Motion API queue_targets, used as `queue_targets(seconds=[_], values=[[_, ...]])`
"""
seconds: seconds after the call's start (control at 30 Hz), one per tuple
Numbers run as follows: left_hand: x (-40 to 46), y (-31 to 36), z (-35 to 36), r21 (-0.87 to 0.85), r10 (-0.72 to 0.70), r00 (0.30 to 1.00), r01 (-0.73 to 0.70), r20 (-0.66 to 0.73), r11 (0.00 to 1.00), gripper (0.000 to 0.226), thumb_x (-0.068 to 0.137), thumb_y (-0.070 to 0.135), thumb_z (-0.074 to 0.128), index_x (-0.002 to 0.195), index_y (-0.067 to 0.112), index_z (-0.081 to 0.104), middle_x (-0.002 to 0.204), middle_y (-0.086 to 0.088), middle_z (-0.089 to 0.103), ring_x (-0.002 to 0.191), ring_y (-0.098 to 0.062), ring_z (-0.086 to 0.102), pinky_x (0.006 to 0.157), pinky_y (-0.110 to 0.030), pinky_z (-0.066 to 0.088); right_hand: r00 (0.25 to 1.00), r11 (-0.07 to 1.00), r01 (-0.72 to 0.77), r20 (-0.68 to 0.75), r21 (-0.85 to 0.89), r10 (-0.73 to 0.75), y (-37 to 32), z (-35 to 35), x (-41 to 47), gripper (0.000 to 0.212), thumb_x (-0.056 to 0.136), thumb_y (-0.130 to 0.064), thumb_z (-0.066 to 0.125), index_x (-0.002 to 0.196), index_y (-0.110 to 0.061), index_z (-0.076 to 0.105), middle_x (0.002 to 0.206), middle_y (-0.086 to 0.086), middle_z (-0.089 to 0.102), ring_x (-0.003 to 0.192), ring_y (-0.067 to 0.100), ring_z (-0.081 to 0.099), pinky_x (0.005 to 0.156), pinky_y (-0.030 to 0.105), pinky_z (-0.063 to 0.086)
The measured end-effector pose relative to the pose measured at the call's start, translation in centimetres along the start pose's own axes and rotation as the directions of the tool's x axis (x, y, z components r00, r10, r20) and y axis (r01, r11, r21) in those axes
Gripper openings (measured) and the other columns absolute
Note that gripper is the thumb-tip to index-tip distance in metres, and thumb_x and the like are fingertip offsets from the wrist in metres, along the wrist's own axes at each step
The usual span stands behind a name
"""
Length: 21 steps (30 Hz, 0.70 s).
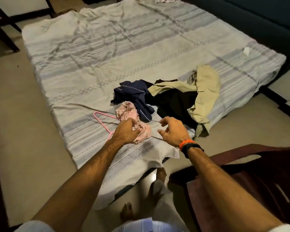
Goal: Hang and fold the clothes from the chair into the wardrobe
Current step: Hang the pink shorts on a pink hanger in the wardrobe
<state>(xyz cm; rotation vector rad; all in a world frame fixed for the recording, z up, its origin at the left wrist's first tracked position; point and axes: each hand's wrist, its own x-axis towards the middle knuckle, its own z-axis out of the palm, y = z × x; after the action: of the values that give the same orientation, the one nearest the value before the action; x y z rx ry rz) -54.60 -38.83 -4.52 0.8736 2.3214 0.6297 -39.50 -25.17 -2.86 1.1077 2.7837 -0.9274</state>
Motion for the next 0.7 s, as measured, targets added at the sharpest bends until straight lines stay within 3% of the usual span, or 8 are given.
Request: queue_targets(seconds=[0.2, 0.5, 0.7], values=[[6.0, -0.6, 1.7, -0.018, -0.164, 0.986, 0.164, 0.019, 0.986, 0.039, 0.091, 0.030, 0.068, 0.121, 0.010, 0.055, 0.124, -0.009, 0.061, 0.112, -0.026, 0.057, 0.094, -0.035, 0.046, 0.986, 1.000, 0.017, 0.163, 0.022, -0.021, 2.5, 1.5, 9.3, 0.029, 0.085, -0.027, 0.070, 0.112, -0.018, 0.062, 0.109, -0.003, 0.066, 0.090, 0.023, 0.063, 0.089, 0.042, 0.052], [10.7, -5.3, 5.3, -0.089, -0.432, 0.902, 0.432, 0.020, 0.898, 0.047, 0.089, 0.035, 0.068, 0.128, 0.011, 0.057, 0.128, -0.010, 0.061, 0.118, -0.028, 0.057, 0.093, -0.033, 0.044, 0.872, 0.986, 0.141, 0.482, -0.094, -0.079, 3.0, 8.0, 17.8, 0.032, 0.084, -0.019, 0.066, 0.116, -0.015, 0.060, 0.109, 0.005, 0.068, 0.095, 0.029, 0.063, 0.084, 0.039, 0.052], [14.7, -10.4, 8.4, -0.115, -0.510, 0.860, 0.505, -0.016, 0.856, 0.054, 0.080, 0.026, 0.076, 0.127, 0.010, 0.055, 0.123, -0.013, 0.061, 0.107, -0.029, 0.062, 0.088, -0.038, 0.051, 0.846, 0.971, 0.190, 0.526, -0.146, -0.087, 3.8, 15.7, 20.2, 0.051, 0.080, -0.033, 0.073, 0.124, -0.015, 0.055, 0.120, 0.009, 0.061, 0.109, 0.031, 0.058, 0.091, 0.041, 0.051]])
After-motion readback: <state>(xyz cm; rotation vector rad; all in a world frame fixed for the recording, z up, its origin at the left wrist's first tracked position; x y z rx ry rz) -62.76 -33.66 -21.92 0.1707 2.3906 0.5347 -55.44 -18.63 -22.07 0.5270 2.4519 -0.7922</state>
